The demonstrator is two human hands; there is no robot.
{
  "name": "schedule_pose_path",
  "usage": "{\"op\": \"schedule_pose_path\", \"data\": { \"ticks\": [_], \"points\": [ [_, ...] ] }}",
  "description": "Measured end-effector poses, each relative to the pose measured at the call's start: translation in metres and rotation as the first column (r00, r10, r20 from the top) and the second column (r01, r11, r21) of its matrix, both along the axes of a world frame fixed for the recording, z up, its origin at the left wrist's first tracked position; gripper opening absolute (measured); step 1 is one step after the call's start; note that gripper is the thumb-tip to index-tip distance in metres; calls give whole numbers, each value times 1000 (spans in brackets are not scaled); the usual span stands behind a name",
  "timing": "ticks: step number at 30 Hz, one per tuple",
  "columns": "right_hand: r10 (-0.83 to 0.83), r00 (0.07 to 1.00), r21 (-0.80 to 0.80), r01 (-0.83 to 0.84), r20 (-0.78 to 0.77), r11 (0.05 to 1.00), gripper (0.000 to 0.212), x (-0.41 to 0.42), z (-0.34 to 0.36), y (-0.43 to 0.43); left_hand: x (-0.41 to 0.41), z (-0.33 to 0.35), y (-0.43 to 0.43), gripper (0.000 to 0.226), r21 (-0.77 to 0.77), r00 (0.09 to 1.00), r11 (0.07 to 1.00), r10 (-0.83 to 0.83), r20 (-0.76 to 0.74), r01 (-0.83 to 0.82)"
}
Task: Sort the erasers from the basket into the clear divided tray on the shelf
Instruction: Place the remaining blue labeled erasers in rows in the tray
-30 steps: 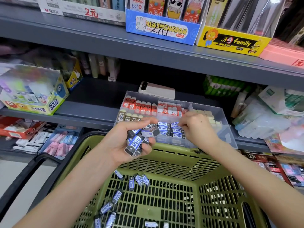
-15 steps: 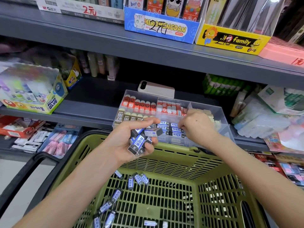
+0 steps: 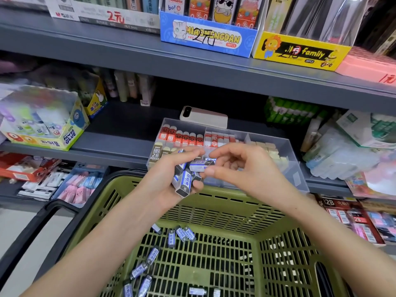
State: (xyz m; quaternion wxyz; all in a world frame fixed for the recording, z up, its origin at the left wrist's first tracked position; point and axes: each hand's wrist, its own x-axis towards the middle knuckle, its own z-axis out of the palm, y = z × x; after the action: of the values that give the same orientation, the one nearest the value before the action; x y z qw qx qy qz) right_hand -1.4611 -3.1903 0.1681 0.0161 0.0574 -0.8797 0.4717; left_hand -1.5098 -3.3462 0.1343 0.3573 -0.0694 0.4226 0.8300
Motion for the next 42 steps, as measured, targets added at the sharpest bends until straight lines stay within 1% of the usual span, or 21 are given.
{"op": "schedule_pose_path", "data": {
  "ticks": [2, 4, 6, 8, 10, 11, 17, 21, 22, 24, 25, 27, 28, 29, 30, 32, 35, 37, 39, 41, 42],
  "points": [
    [-26, 1000, 0, 26, -7, 1000, 9, -2, -2, -3, 0, 1, 2, 22, -31, 999, 999, 13, -50, -15],
    [-57, 998, -110, 59, 25, 992, 9, -8, -2, 4, -2, 3, 0, 24, -60, 997, 997, 35, -71, -39],
    [-140, 986, -206, 157, 91, 966, 9, -16, -4, 17, -7, 3, -6, 18, -87, 995, 992, 83, -55, -88],
    [-220, 963, -110, 238, 156, 965, 12, -23, -11, 30, -11, 2, -13, 15, -109, 989, 983, 143, -30, -146],
    [-228, 946, 33, 226, 231, 974, 16, -27, -23, 34, -14, 2, -19, 18, -105, 984, 979, 178, 0, -177],
    [-216, 941, 64, 206, 259, 976, 16, -28, -30, 33, -14, 2, -21, 19, -90, 983, 979, 184, 20, -182],
    [-231, 931, 108, 208, 284, 972, 8, -40, -43, 25, -13, 0, -15, 17, 36, 975, 979, 196, 108, -200],
    [-155, 924, 224, 78, 351, 971, 12, -43, -40, 27, -11, 1, -8, 10, 120, 959, 962, 224, 172, -246],
    [-155, 924, 262, 62, 348, 963, 11, -43, -39, 27, -11, 2, -7, 9, 141, 954, 955, 232, 191, -260],
    [-181, 960, 325, 105, 214, 940, 16, -38, -34, 23, -10, 3, -4, 5, 181, 945, 941, 246, 213, -286],
    [-176, 978, 294, 137, 110, 946, 21, -33, -32, 19, -9, 4, -2, 6, 194, 942, 933, 262, 207, -302],
    [-148, 988, 76, 150, -38, 986, 26, -17, -23, 2, -7, 5, 1, 13, 198, 937, 919, 315, 153, -341],
    [-128, 989, -28, 126, -67, 992, 26, -8, -18, -9, -6, 4, 2, 14, 182, 931, 914, 349, 107, -364],
    [-124, 989, -83, 117, -76, 990, 26, -2, -15, -22, -5, 3, 4, 13, 157, 922, 909, 383, 57, -387],
    [-143, 987, -88, 137, -70, 987, 29, 4, -14, -33, -3, 2, 7, 10, 134, 911, 902, 412, 19, -411],
    [-217, 974, -26, 216, -68, 976, 28, 7, -16, -49, 0, 2, 12, 6, 125, 889, 882, 459, -4, -455],
    [-255, 966, 11, 256, -38, 967, 18, 7, -13, -56, 0, 5, 17, 5, 134, 843, 833, 534, 55, -537],
    [-226, 971, -57, 231, 81, 971, 15, 9, -10, -54, -2, 9, 18, 10, 137, 808, 796, 578, 113, -589],
    [-184, 966, -186, 218, 183, 958, 12, 9, -3, -46, -7, 13, 15, 10, 157, 788, 775, 584, 196, -613],
    [-207, 964, -275, 248, 169, 929, 9, 2, 1, -28, -11, 16, 11, 8, 178, 780, 764, 574, 251, -620],
    [-242, 960, -266, 272, 140, 925, 8, -4, 3, -15, -13, 17, 9, 9, 177, 781, 766, 570, 257, -618]
  ]
}}
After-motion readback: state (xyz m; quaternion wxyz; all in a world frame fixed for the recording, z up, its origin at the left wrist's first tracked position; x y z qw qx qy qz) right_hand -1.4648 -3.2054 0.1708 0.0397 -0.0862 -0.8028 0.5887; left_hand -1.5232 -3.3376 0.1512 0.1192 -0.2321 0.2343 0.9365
